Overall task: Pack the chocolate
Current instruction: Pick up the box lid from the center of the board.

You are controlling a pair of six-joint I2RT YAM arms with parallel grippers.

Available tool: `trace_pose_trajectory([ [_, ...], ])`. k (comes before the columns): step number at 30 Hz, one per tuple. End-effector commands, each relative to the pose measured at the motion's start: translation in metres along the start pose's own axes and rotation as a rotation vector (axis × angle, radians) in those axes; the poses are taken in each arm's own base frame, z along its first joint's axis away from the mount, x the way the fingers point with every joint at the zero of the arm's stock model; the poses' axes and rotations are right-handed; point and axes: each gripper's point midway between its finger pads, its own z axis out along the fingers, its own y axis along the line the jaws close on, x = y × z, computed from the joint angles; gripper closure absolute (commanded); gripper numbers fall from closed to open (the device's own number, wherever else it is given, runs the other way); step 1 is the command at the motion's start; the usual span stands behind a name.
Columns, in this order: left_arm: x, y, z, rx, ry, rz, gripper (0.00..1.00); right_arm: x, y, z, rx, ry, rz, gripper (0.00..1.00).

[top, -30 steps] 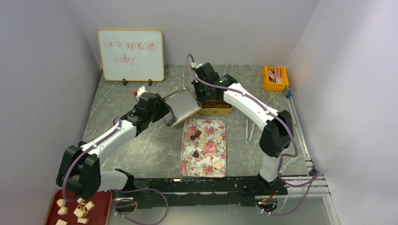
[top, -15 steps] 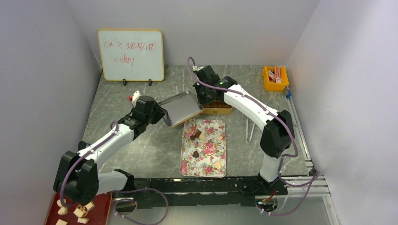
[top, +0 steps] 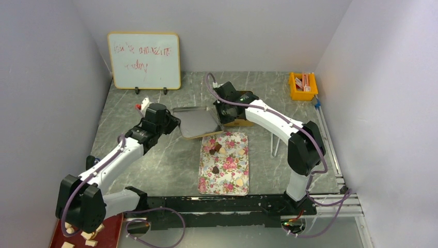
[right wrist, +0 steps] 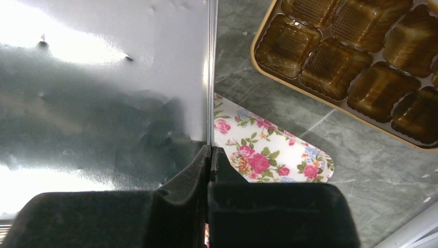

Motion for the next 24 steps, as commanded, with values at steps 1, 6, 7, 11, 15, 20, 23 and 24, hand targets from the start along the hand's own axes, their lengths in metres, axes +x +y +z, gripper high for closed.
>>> trace_pose_trajectory([
  [1,-0.018,-0.034,-0.014,0.098,-0.031,-0.03,0.95,-0.024,0.021,-0.015,-0.069,-0.114,0.011,1.0],
  [6,-0.023,-0.041,-0.016,0.123,-0.049,-0.005,0.95,-0.023,0.023,-0.01,-0.063,-0.113,0.007,1.0],
  [7,-0.024,-0.042,-0.017,0.127,-0.053,0.0,0.95,-0.024,0.024,-0.01,-0.067,-0.116,0.006,1.0],
  [11,-0.027,-0.045,-0.017,0.141,-0.066,0.026,0.95,-0.022,0.024,-0.006,-0.068,-0.11,0.006,1.0],
  [15,-0.031,-0.051,-0.018,0.163,-0.08,0.06,0.95,-0.025,0.025,-0.003,-0.073,-0.123,0.008,1.0],
  [20,-0.036,-0.06,-0.02,0.189,-0.098,0.106,0.95,-0.028,0.026,0.001,-0.075,-0.124,0.012,1.0],
  [23,-0.04,-0.063,-0.021,0.199,-0.111,0.135,0.95,-0.028,0.027,0.004,-0.077,-0.123,0.013,1.0],
  [24,-0.041,-0.065,-0.021,0.203,-0.114,0.142,0.95,-0.029,0.027,0.004,-0.077,-0.124,0.014,1.0],
])
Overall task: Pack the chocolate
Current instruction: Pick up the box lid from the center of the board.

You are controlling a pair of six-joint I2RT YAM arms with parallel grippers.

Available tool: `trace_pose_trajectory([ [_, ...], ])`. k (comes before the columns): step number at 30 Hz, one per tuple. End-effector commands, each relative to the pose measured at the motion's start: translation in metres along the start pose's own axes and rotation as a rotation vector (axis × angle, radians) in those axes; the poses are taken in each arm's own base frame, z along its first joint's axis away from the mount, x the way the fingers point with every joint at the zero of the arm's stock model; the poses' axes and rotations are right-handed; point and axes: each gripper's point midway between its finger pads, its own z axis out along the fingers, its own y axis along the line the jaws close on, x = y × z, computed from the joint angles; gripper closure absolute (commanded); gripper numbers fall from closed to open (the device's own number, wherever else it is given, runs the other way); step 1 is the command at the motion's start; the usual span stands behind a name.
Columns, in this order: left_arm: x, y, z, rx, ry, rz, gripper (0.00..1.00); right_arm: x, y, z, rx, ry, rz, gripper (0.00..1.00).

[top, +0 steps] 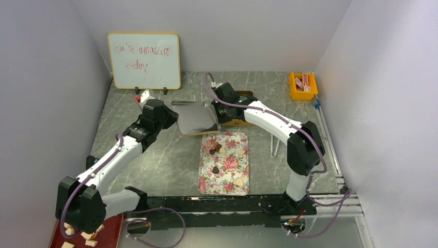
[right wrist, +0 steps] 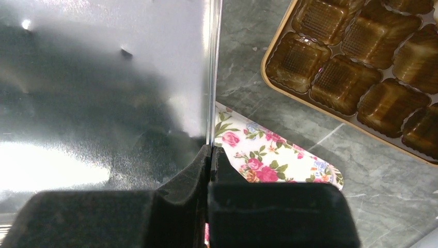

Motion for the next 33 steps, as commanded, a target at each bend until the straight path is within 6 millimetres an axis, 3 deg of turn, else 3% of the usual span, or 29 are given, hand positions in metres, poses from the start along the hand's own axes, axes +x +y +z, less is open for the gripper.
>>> trace_pose_trajectory([
  [1,-0.028,-0.049,-0.014,0.164,-0.072,0.025,0.95,-0.021,0.018,0.0,-0.056,-0.073,0.011,1.0],
  [21,-0.042,-0.066,-0.02,0.22,-0.114,0.073,0.95,-0.021,0.019,0.012,-0.054,-0.064,0.023,0.72],
  [33,-0.044,-0.067,-0.02,0.214,-0.118,0.086,0.95,-0.033,0.019,0.01,-0.046,-0.097,0.01,0.64],
])
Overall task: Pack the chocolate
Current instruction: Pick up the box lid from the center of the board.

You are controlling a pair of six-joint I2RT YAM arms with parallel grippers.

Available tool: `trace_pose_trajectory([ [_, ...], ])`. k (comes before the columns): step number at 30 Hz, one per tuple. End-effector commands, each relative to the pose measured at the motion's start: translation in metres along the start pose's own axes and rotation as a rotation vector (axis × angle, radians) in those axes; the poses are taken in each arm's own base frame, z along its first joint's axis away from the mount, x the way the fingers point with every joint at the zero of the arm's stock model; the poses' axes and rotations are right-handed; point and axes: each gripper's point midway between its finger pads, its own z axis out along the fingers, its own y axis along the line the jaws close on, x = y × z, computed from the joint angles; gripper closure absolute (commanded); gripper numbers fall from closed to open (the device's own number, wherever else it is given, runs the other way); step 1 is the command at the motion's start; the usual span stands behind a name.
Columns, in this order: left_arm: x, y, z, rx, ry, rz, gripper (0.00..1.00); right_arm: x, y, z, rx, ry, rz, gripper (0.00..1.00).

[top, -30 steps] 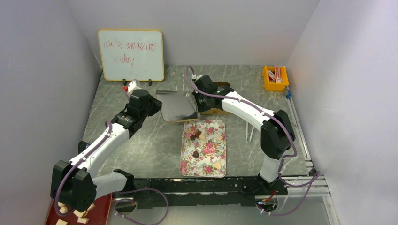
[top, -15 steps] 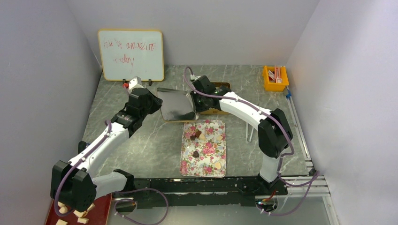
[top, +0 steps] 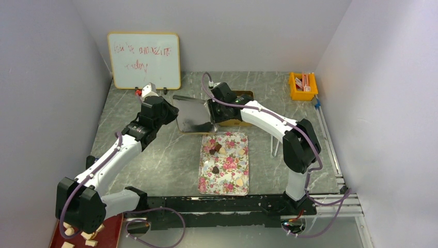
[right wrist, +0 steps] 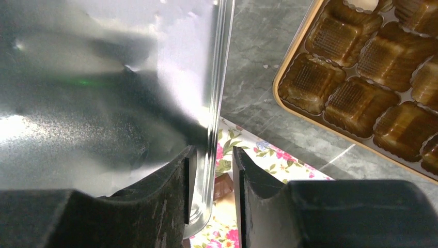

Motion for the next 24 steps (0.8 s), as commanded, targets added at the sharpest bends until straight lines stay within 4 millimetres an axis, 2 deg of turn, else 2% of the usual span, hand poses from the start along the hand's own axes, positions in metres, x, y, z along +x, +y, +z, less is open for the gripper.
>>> trace_pose_trajectory([
  [1,-0.033,-0.043,-0.011,0.135,-0.083,-0.032,0.95,-0.029,0.012,-0.007,-0.026,-0.083,-0.009,0.64],
  [5,-0.031,-0.042,-0.009,0.131,-0.077,-0.027,0.95,-0.039,0.012,-0.011,-0.016,-0.106,-0.03,0.6],
  [16,-0.027,-0.038,-0.004,0.113,-0.067,-0.009,0.95,-0.064,0.01,-0.019,0.016,-0.166,-0.087,0.58],
  [24,-0.024,-0.036,-0.002,0.105,-0.055,-0.009,0.95,-0.09,0.003,-0.041,0.066,-0.252,-0.169,0.58],
])
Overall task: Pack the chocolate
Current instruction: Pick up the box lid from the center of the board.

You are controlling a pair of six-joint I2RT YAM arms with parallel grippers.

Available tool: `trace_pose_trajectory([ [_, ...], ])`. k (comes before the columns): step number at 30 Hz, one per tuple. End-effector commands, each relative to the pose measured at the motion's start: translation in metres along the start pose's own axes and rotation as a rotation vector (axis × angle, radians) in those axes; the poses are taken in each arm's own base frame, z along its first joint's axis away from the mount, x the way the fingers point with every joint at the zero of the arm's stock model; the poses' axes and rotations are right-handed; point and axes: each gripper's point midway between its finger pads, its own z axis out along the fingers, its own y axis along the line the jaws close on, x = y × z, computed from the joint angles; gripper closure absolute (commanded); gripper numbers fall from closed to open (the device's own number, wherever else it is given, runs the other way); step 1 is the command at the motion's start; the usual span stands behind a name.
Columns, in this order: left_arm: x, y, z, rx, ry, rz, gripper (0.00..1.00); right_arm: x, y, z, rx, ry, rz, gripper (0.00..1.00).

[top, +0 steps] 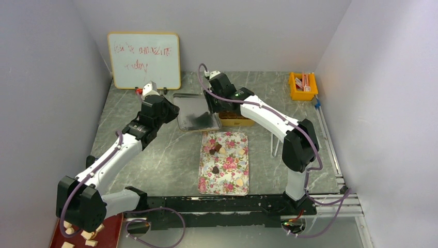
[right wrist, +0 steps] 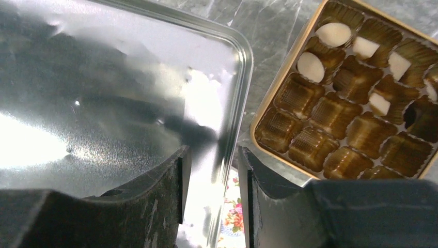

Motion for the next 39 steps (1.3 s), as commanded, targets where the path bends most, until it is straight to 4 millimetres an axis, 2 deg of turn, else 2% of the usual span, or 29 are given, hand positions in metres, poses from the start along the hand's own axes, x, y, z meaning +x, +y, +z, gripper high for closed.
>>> trace_pose_trajectory([
  [1,-0.021,-0.031,-0.003,0.091,-0.048,-0.021,0.95,-0.041,-0.003,-0.023,0.03,-0.124,-0.068,0.58],
  [8,-0.017,-0.028,-0.002,0.085,-0.037,-0.02,0.95,-0.063,0.003,-0.046,0.005,-0.205,-0.11,0.56],
  [11,-0.015,-0.027,0.001,0.071,-0.022,-0.009,0.95,-0.07,0.013,-0.06,-0.018,-0.247,-0.149,0.52],
  [14,-0.016,-0.029,0.003,0.06,-0.011,0.001,0.95,-0.071,0.032,-0.08,-0.054,-0.296,-0.232,0.5],
  [21,-0.014,-0.037,0.012,0.045,0.047,0.026,0.95,-0.05,0.076,-0.124,-0.079,-0.363,-0.465,0.48],
  [27,-0.017,-0.055,0.015,0.064,0.096,0.023,0.95,-0.016,0.1,-0.154,-0.046,-0.404,-0.602,0.48],
  [30,-0.019,-0.063,0.014,0.071,0.125,0.018,0.95,-0.002,0.099,-0.164,0.029,-0.436,-0.661,0.47],
  [35,-0.021,-0.076,0.01,0.094,0.172,-0.001,0.95,0.019,0.09,-0.164,0.175,-0.44,-0.761,0.47],
  [39,-0.017,-0.084,0.006,0.115,0.218,-0.01,0.95,0.021,0.085,-0.168,0.276,-0.485,-0.792,0.47],
])
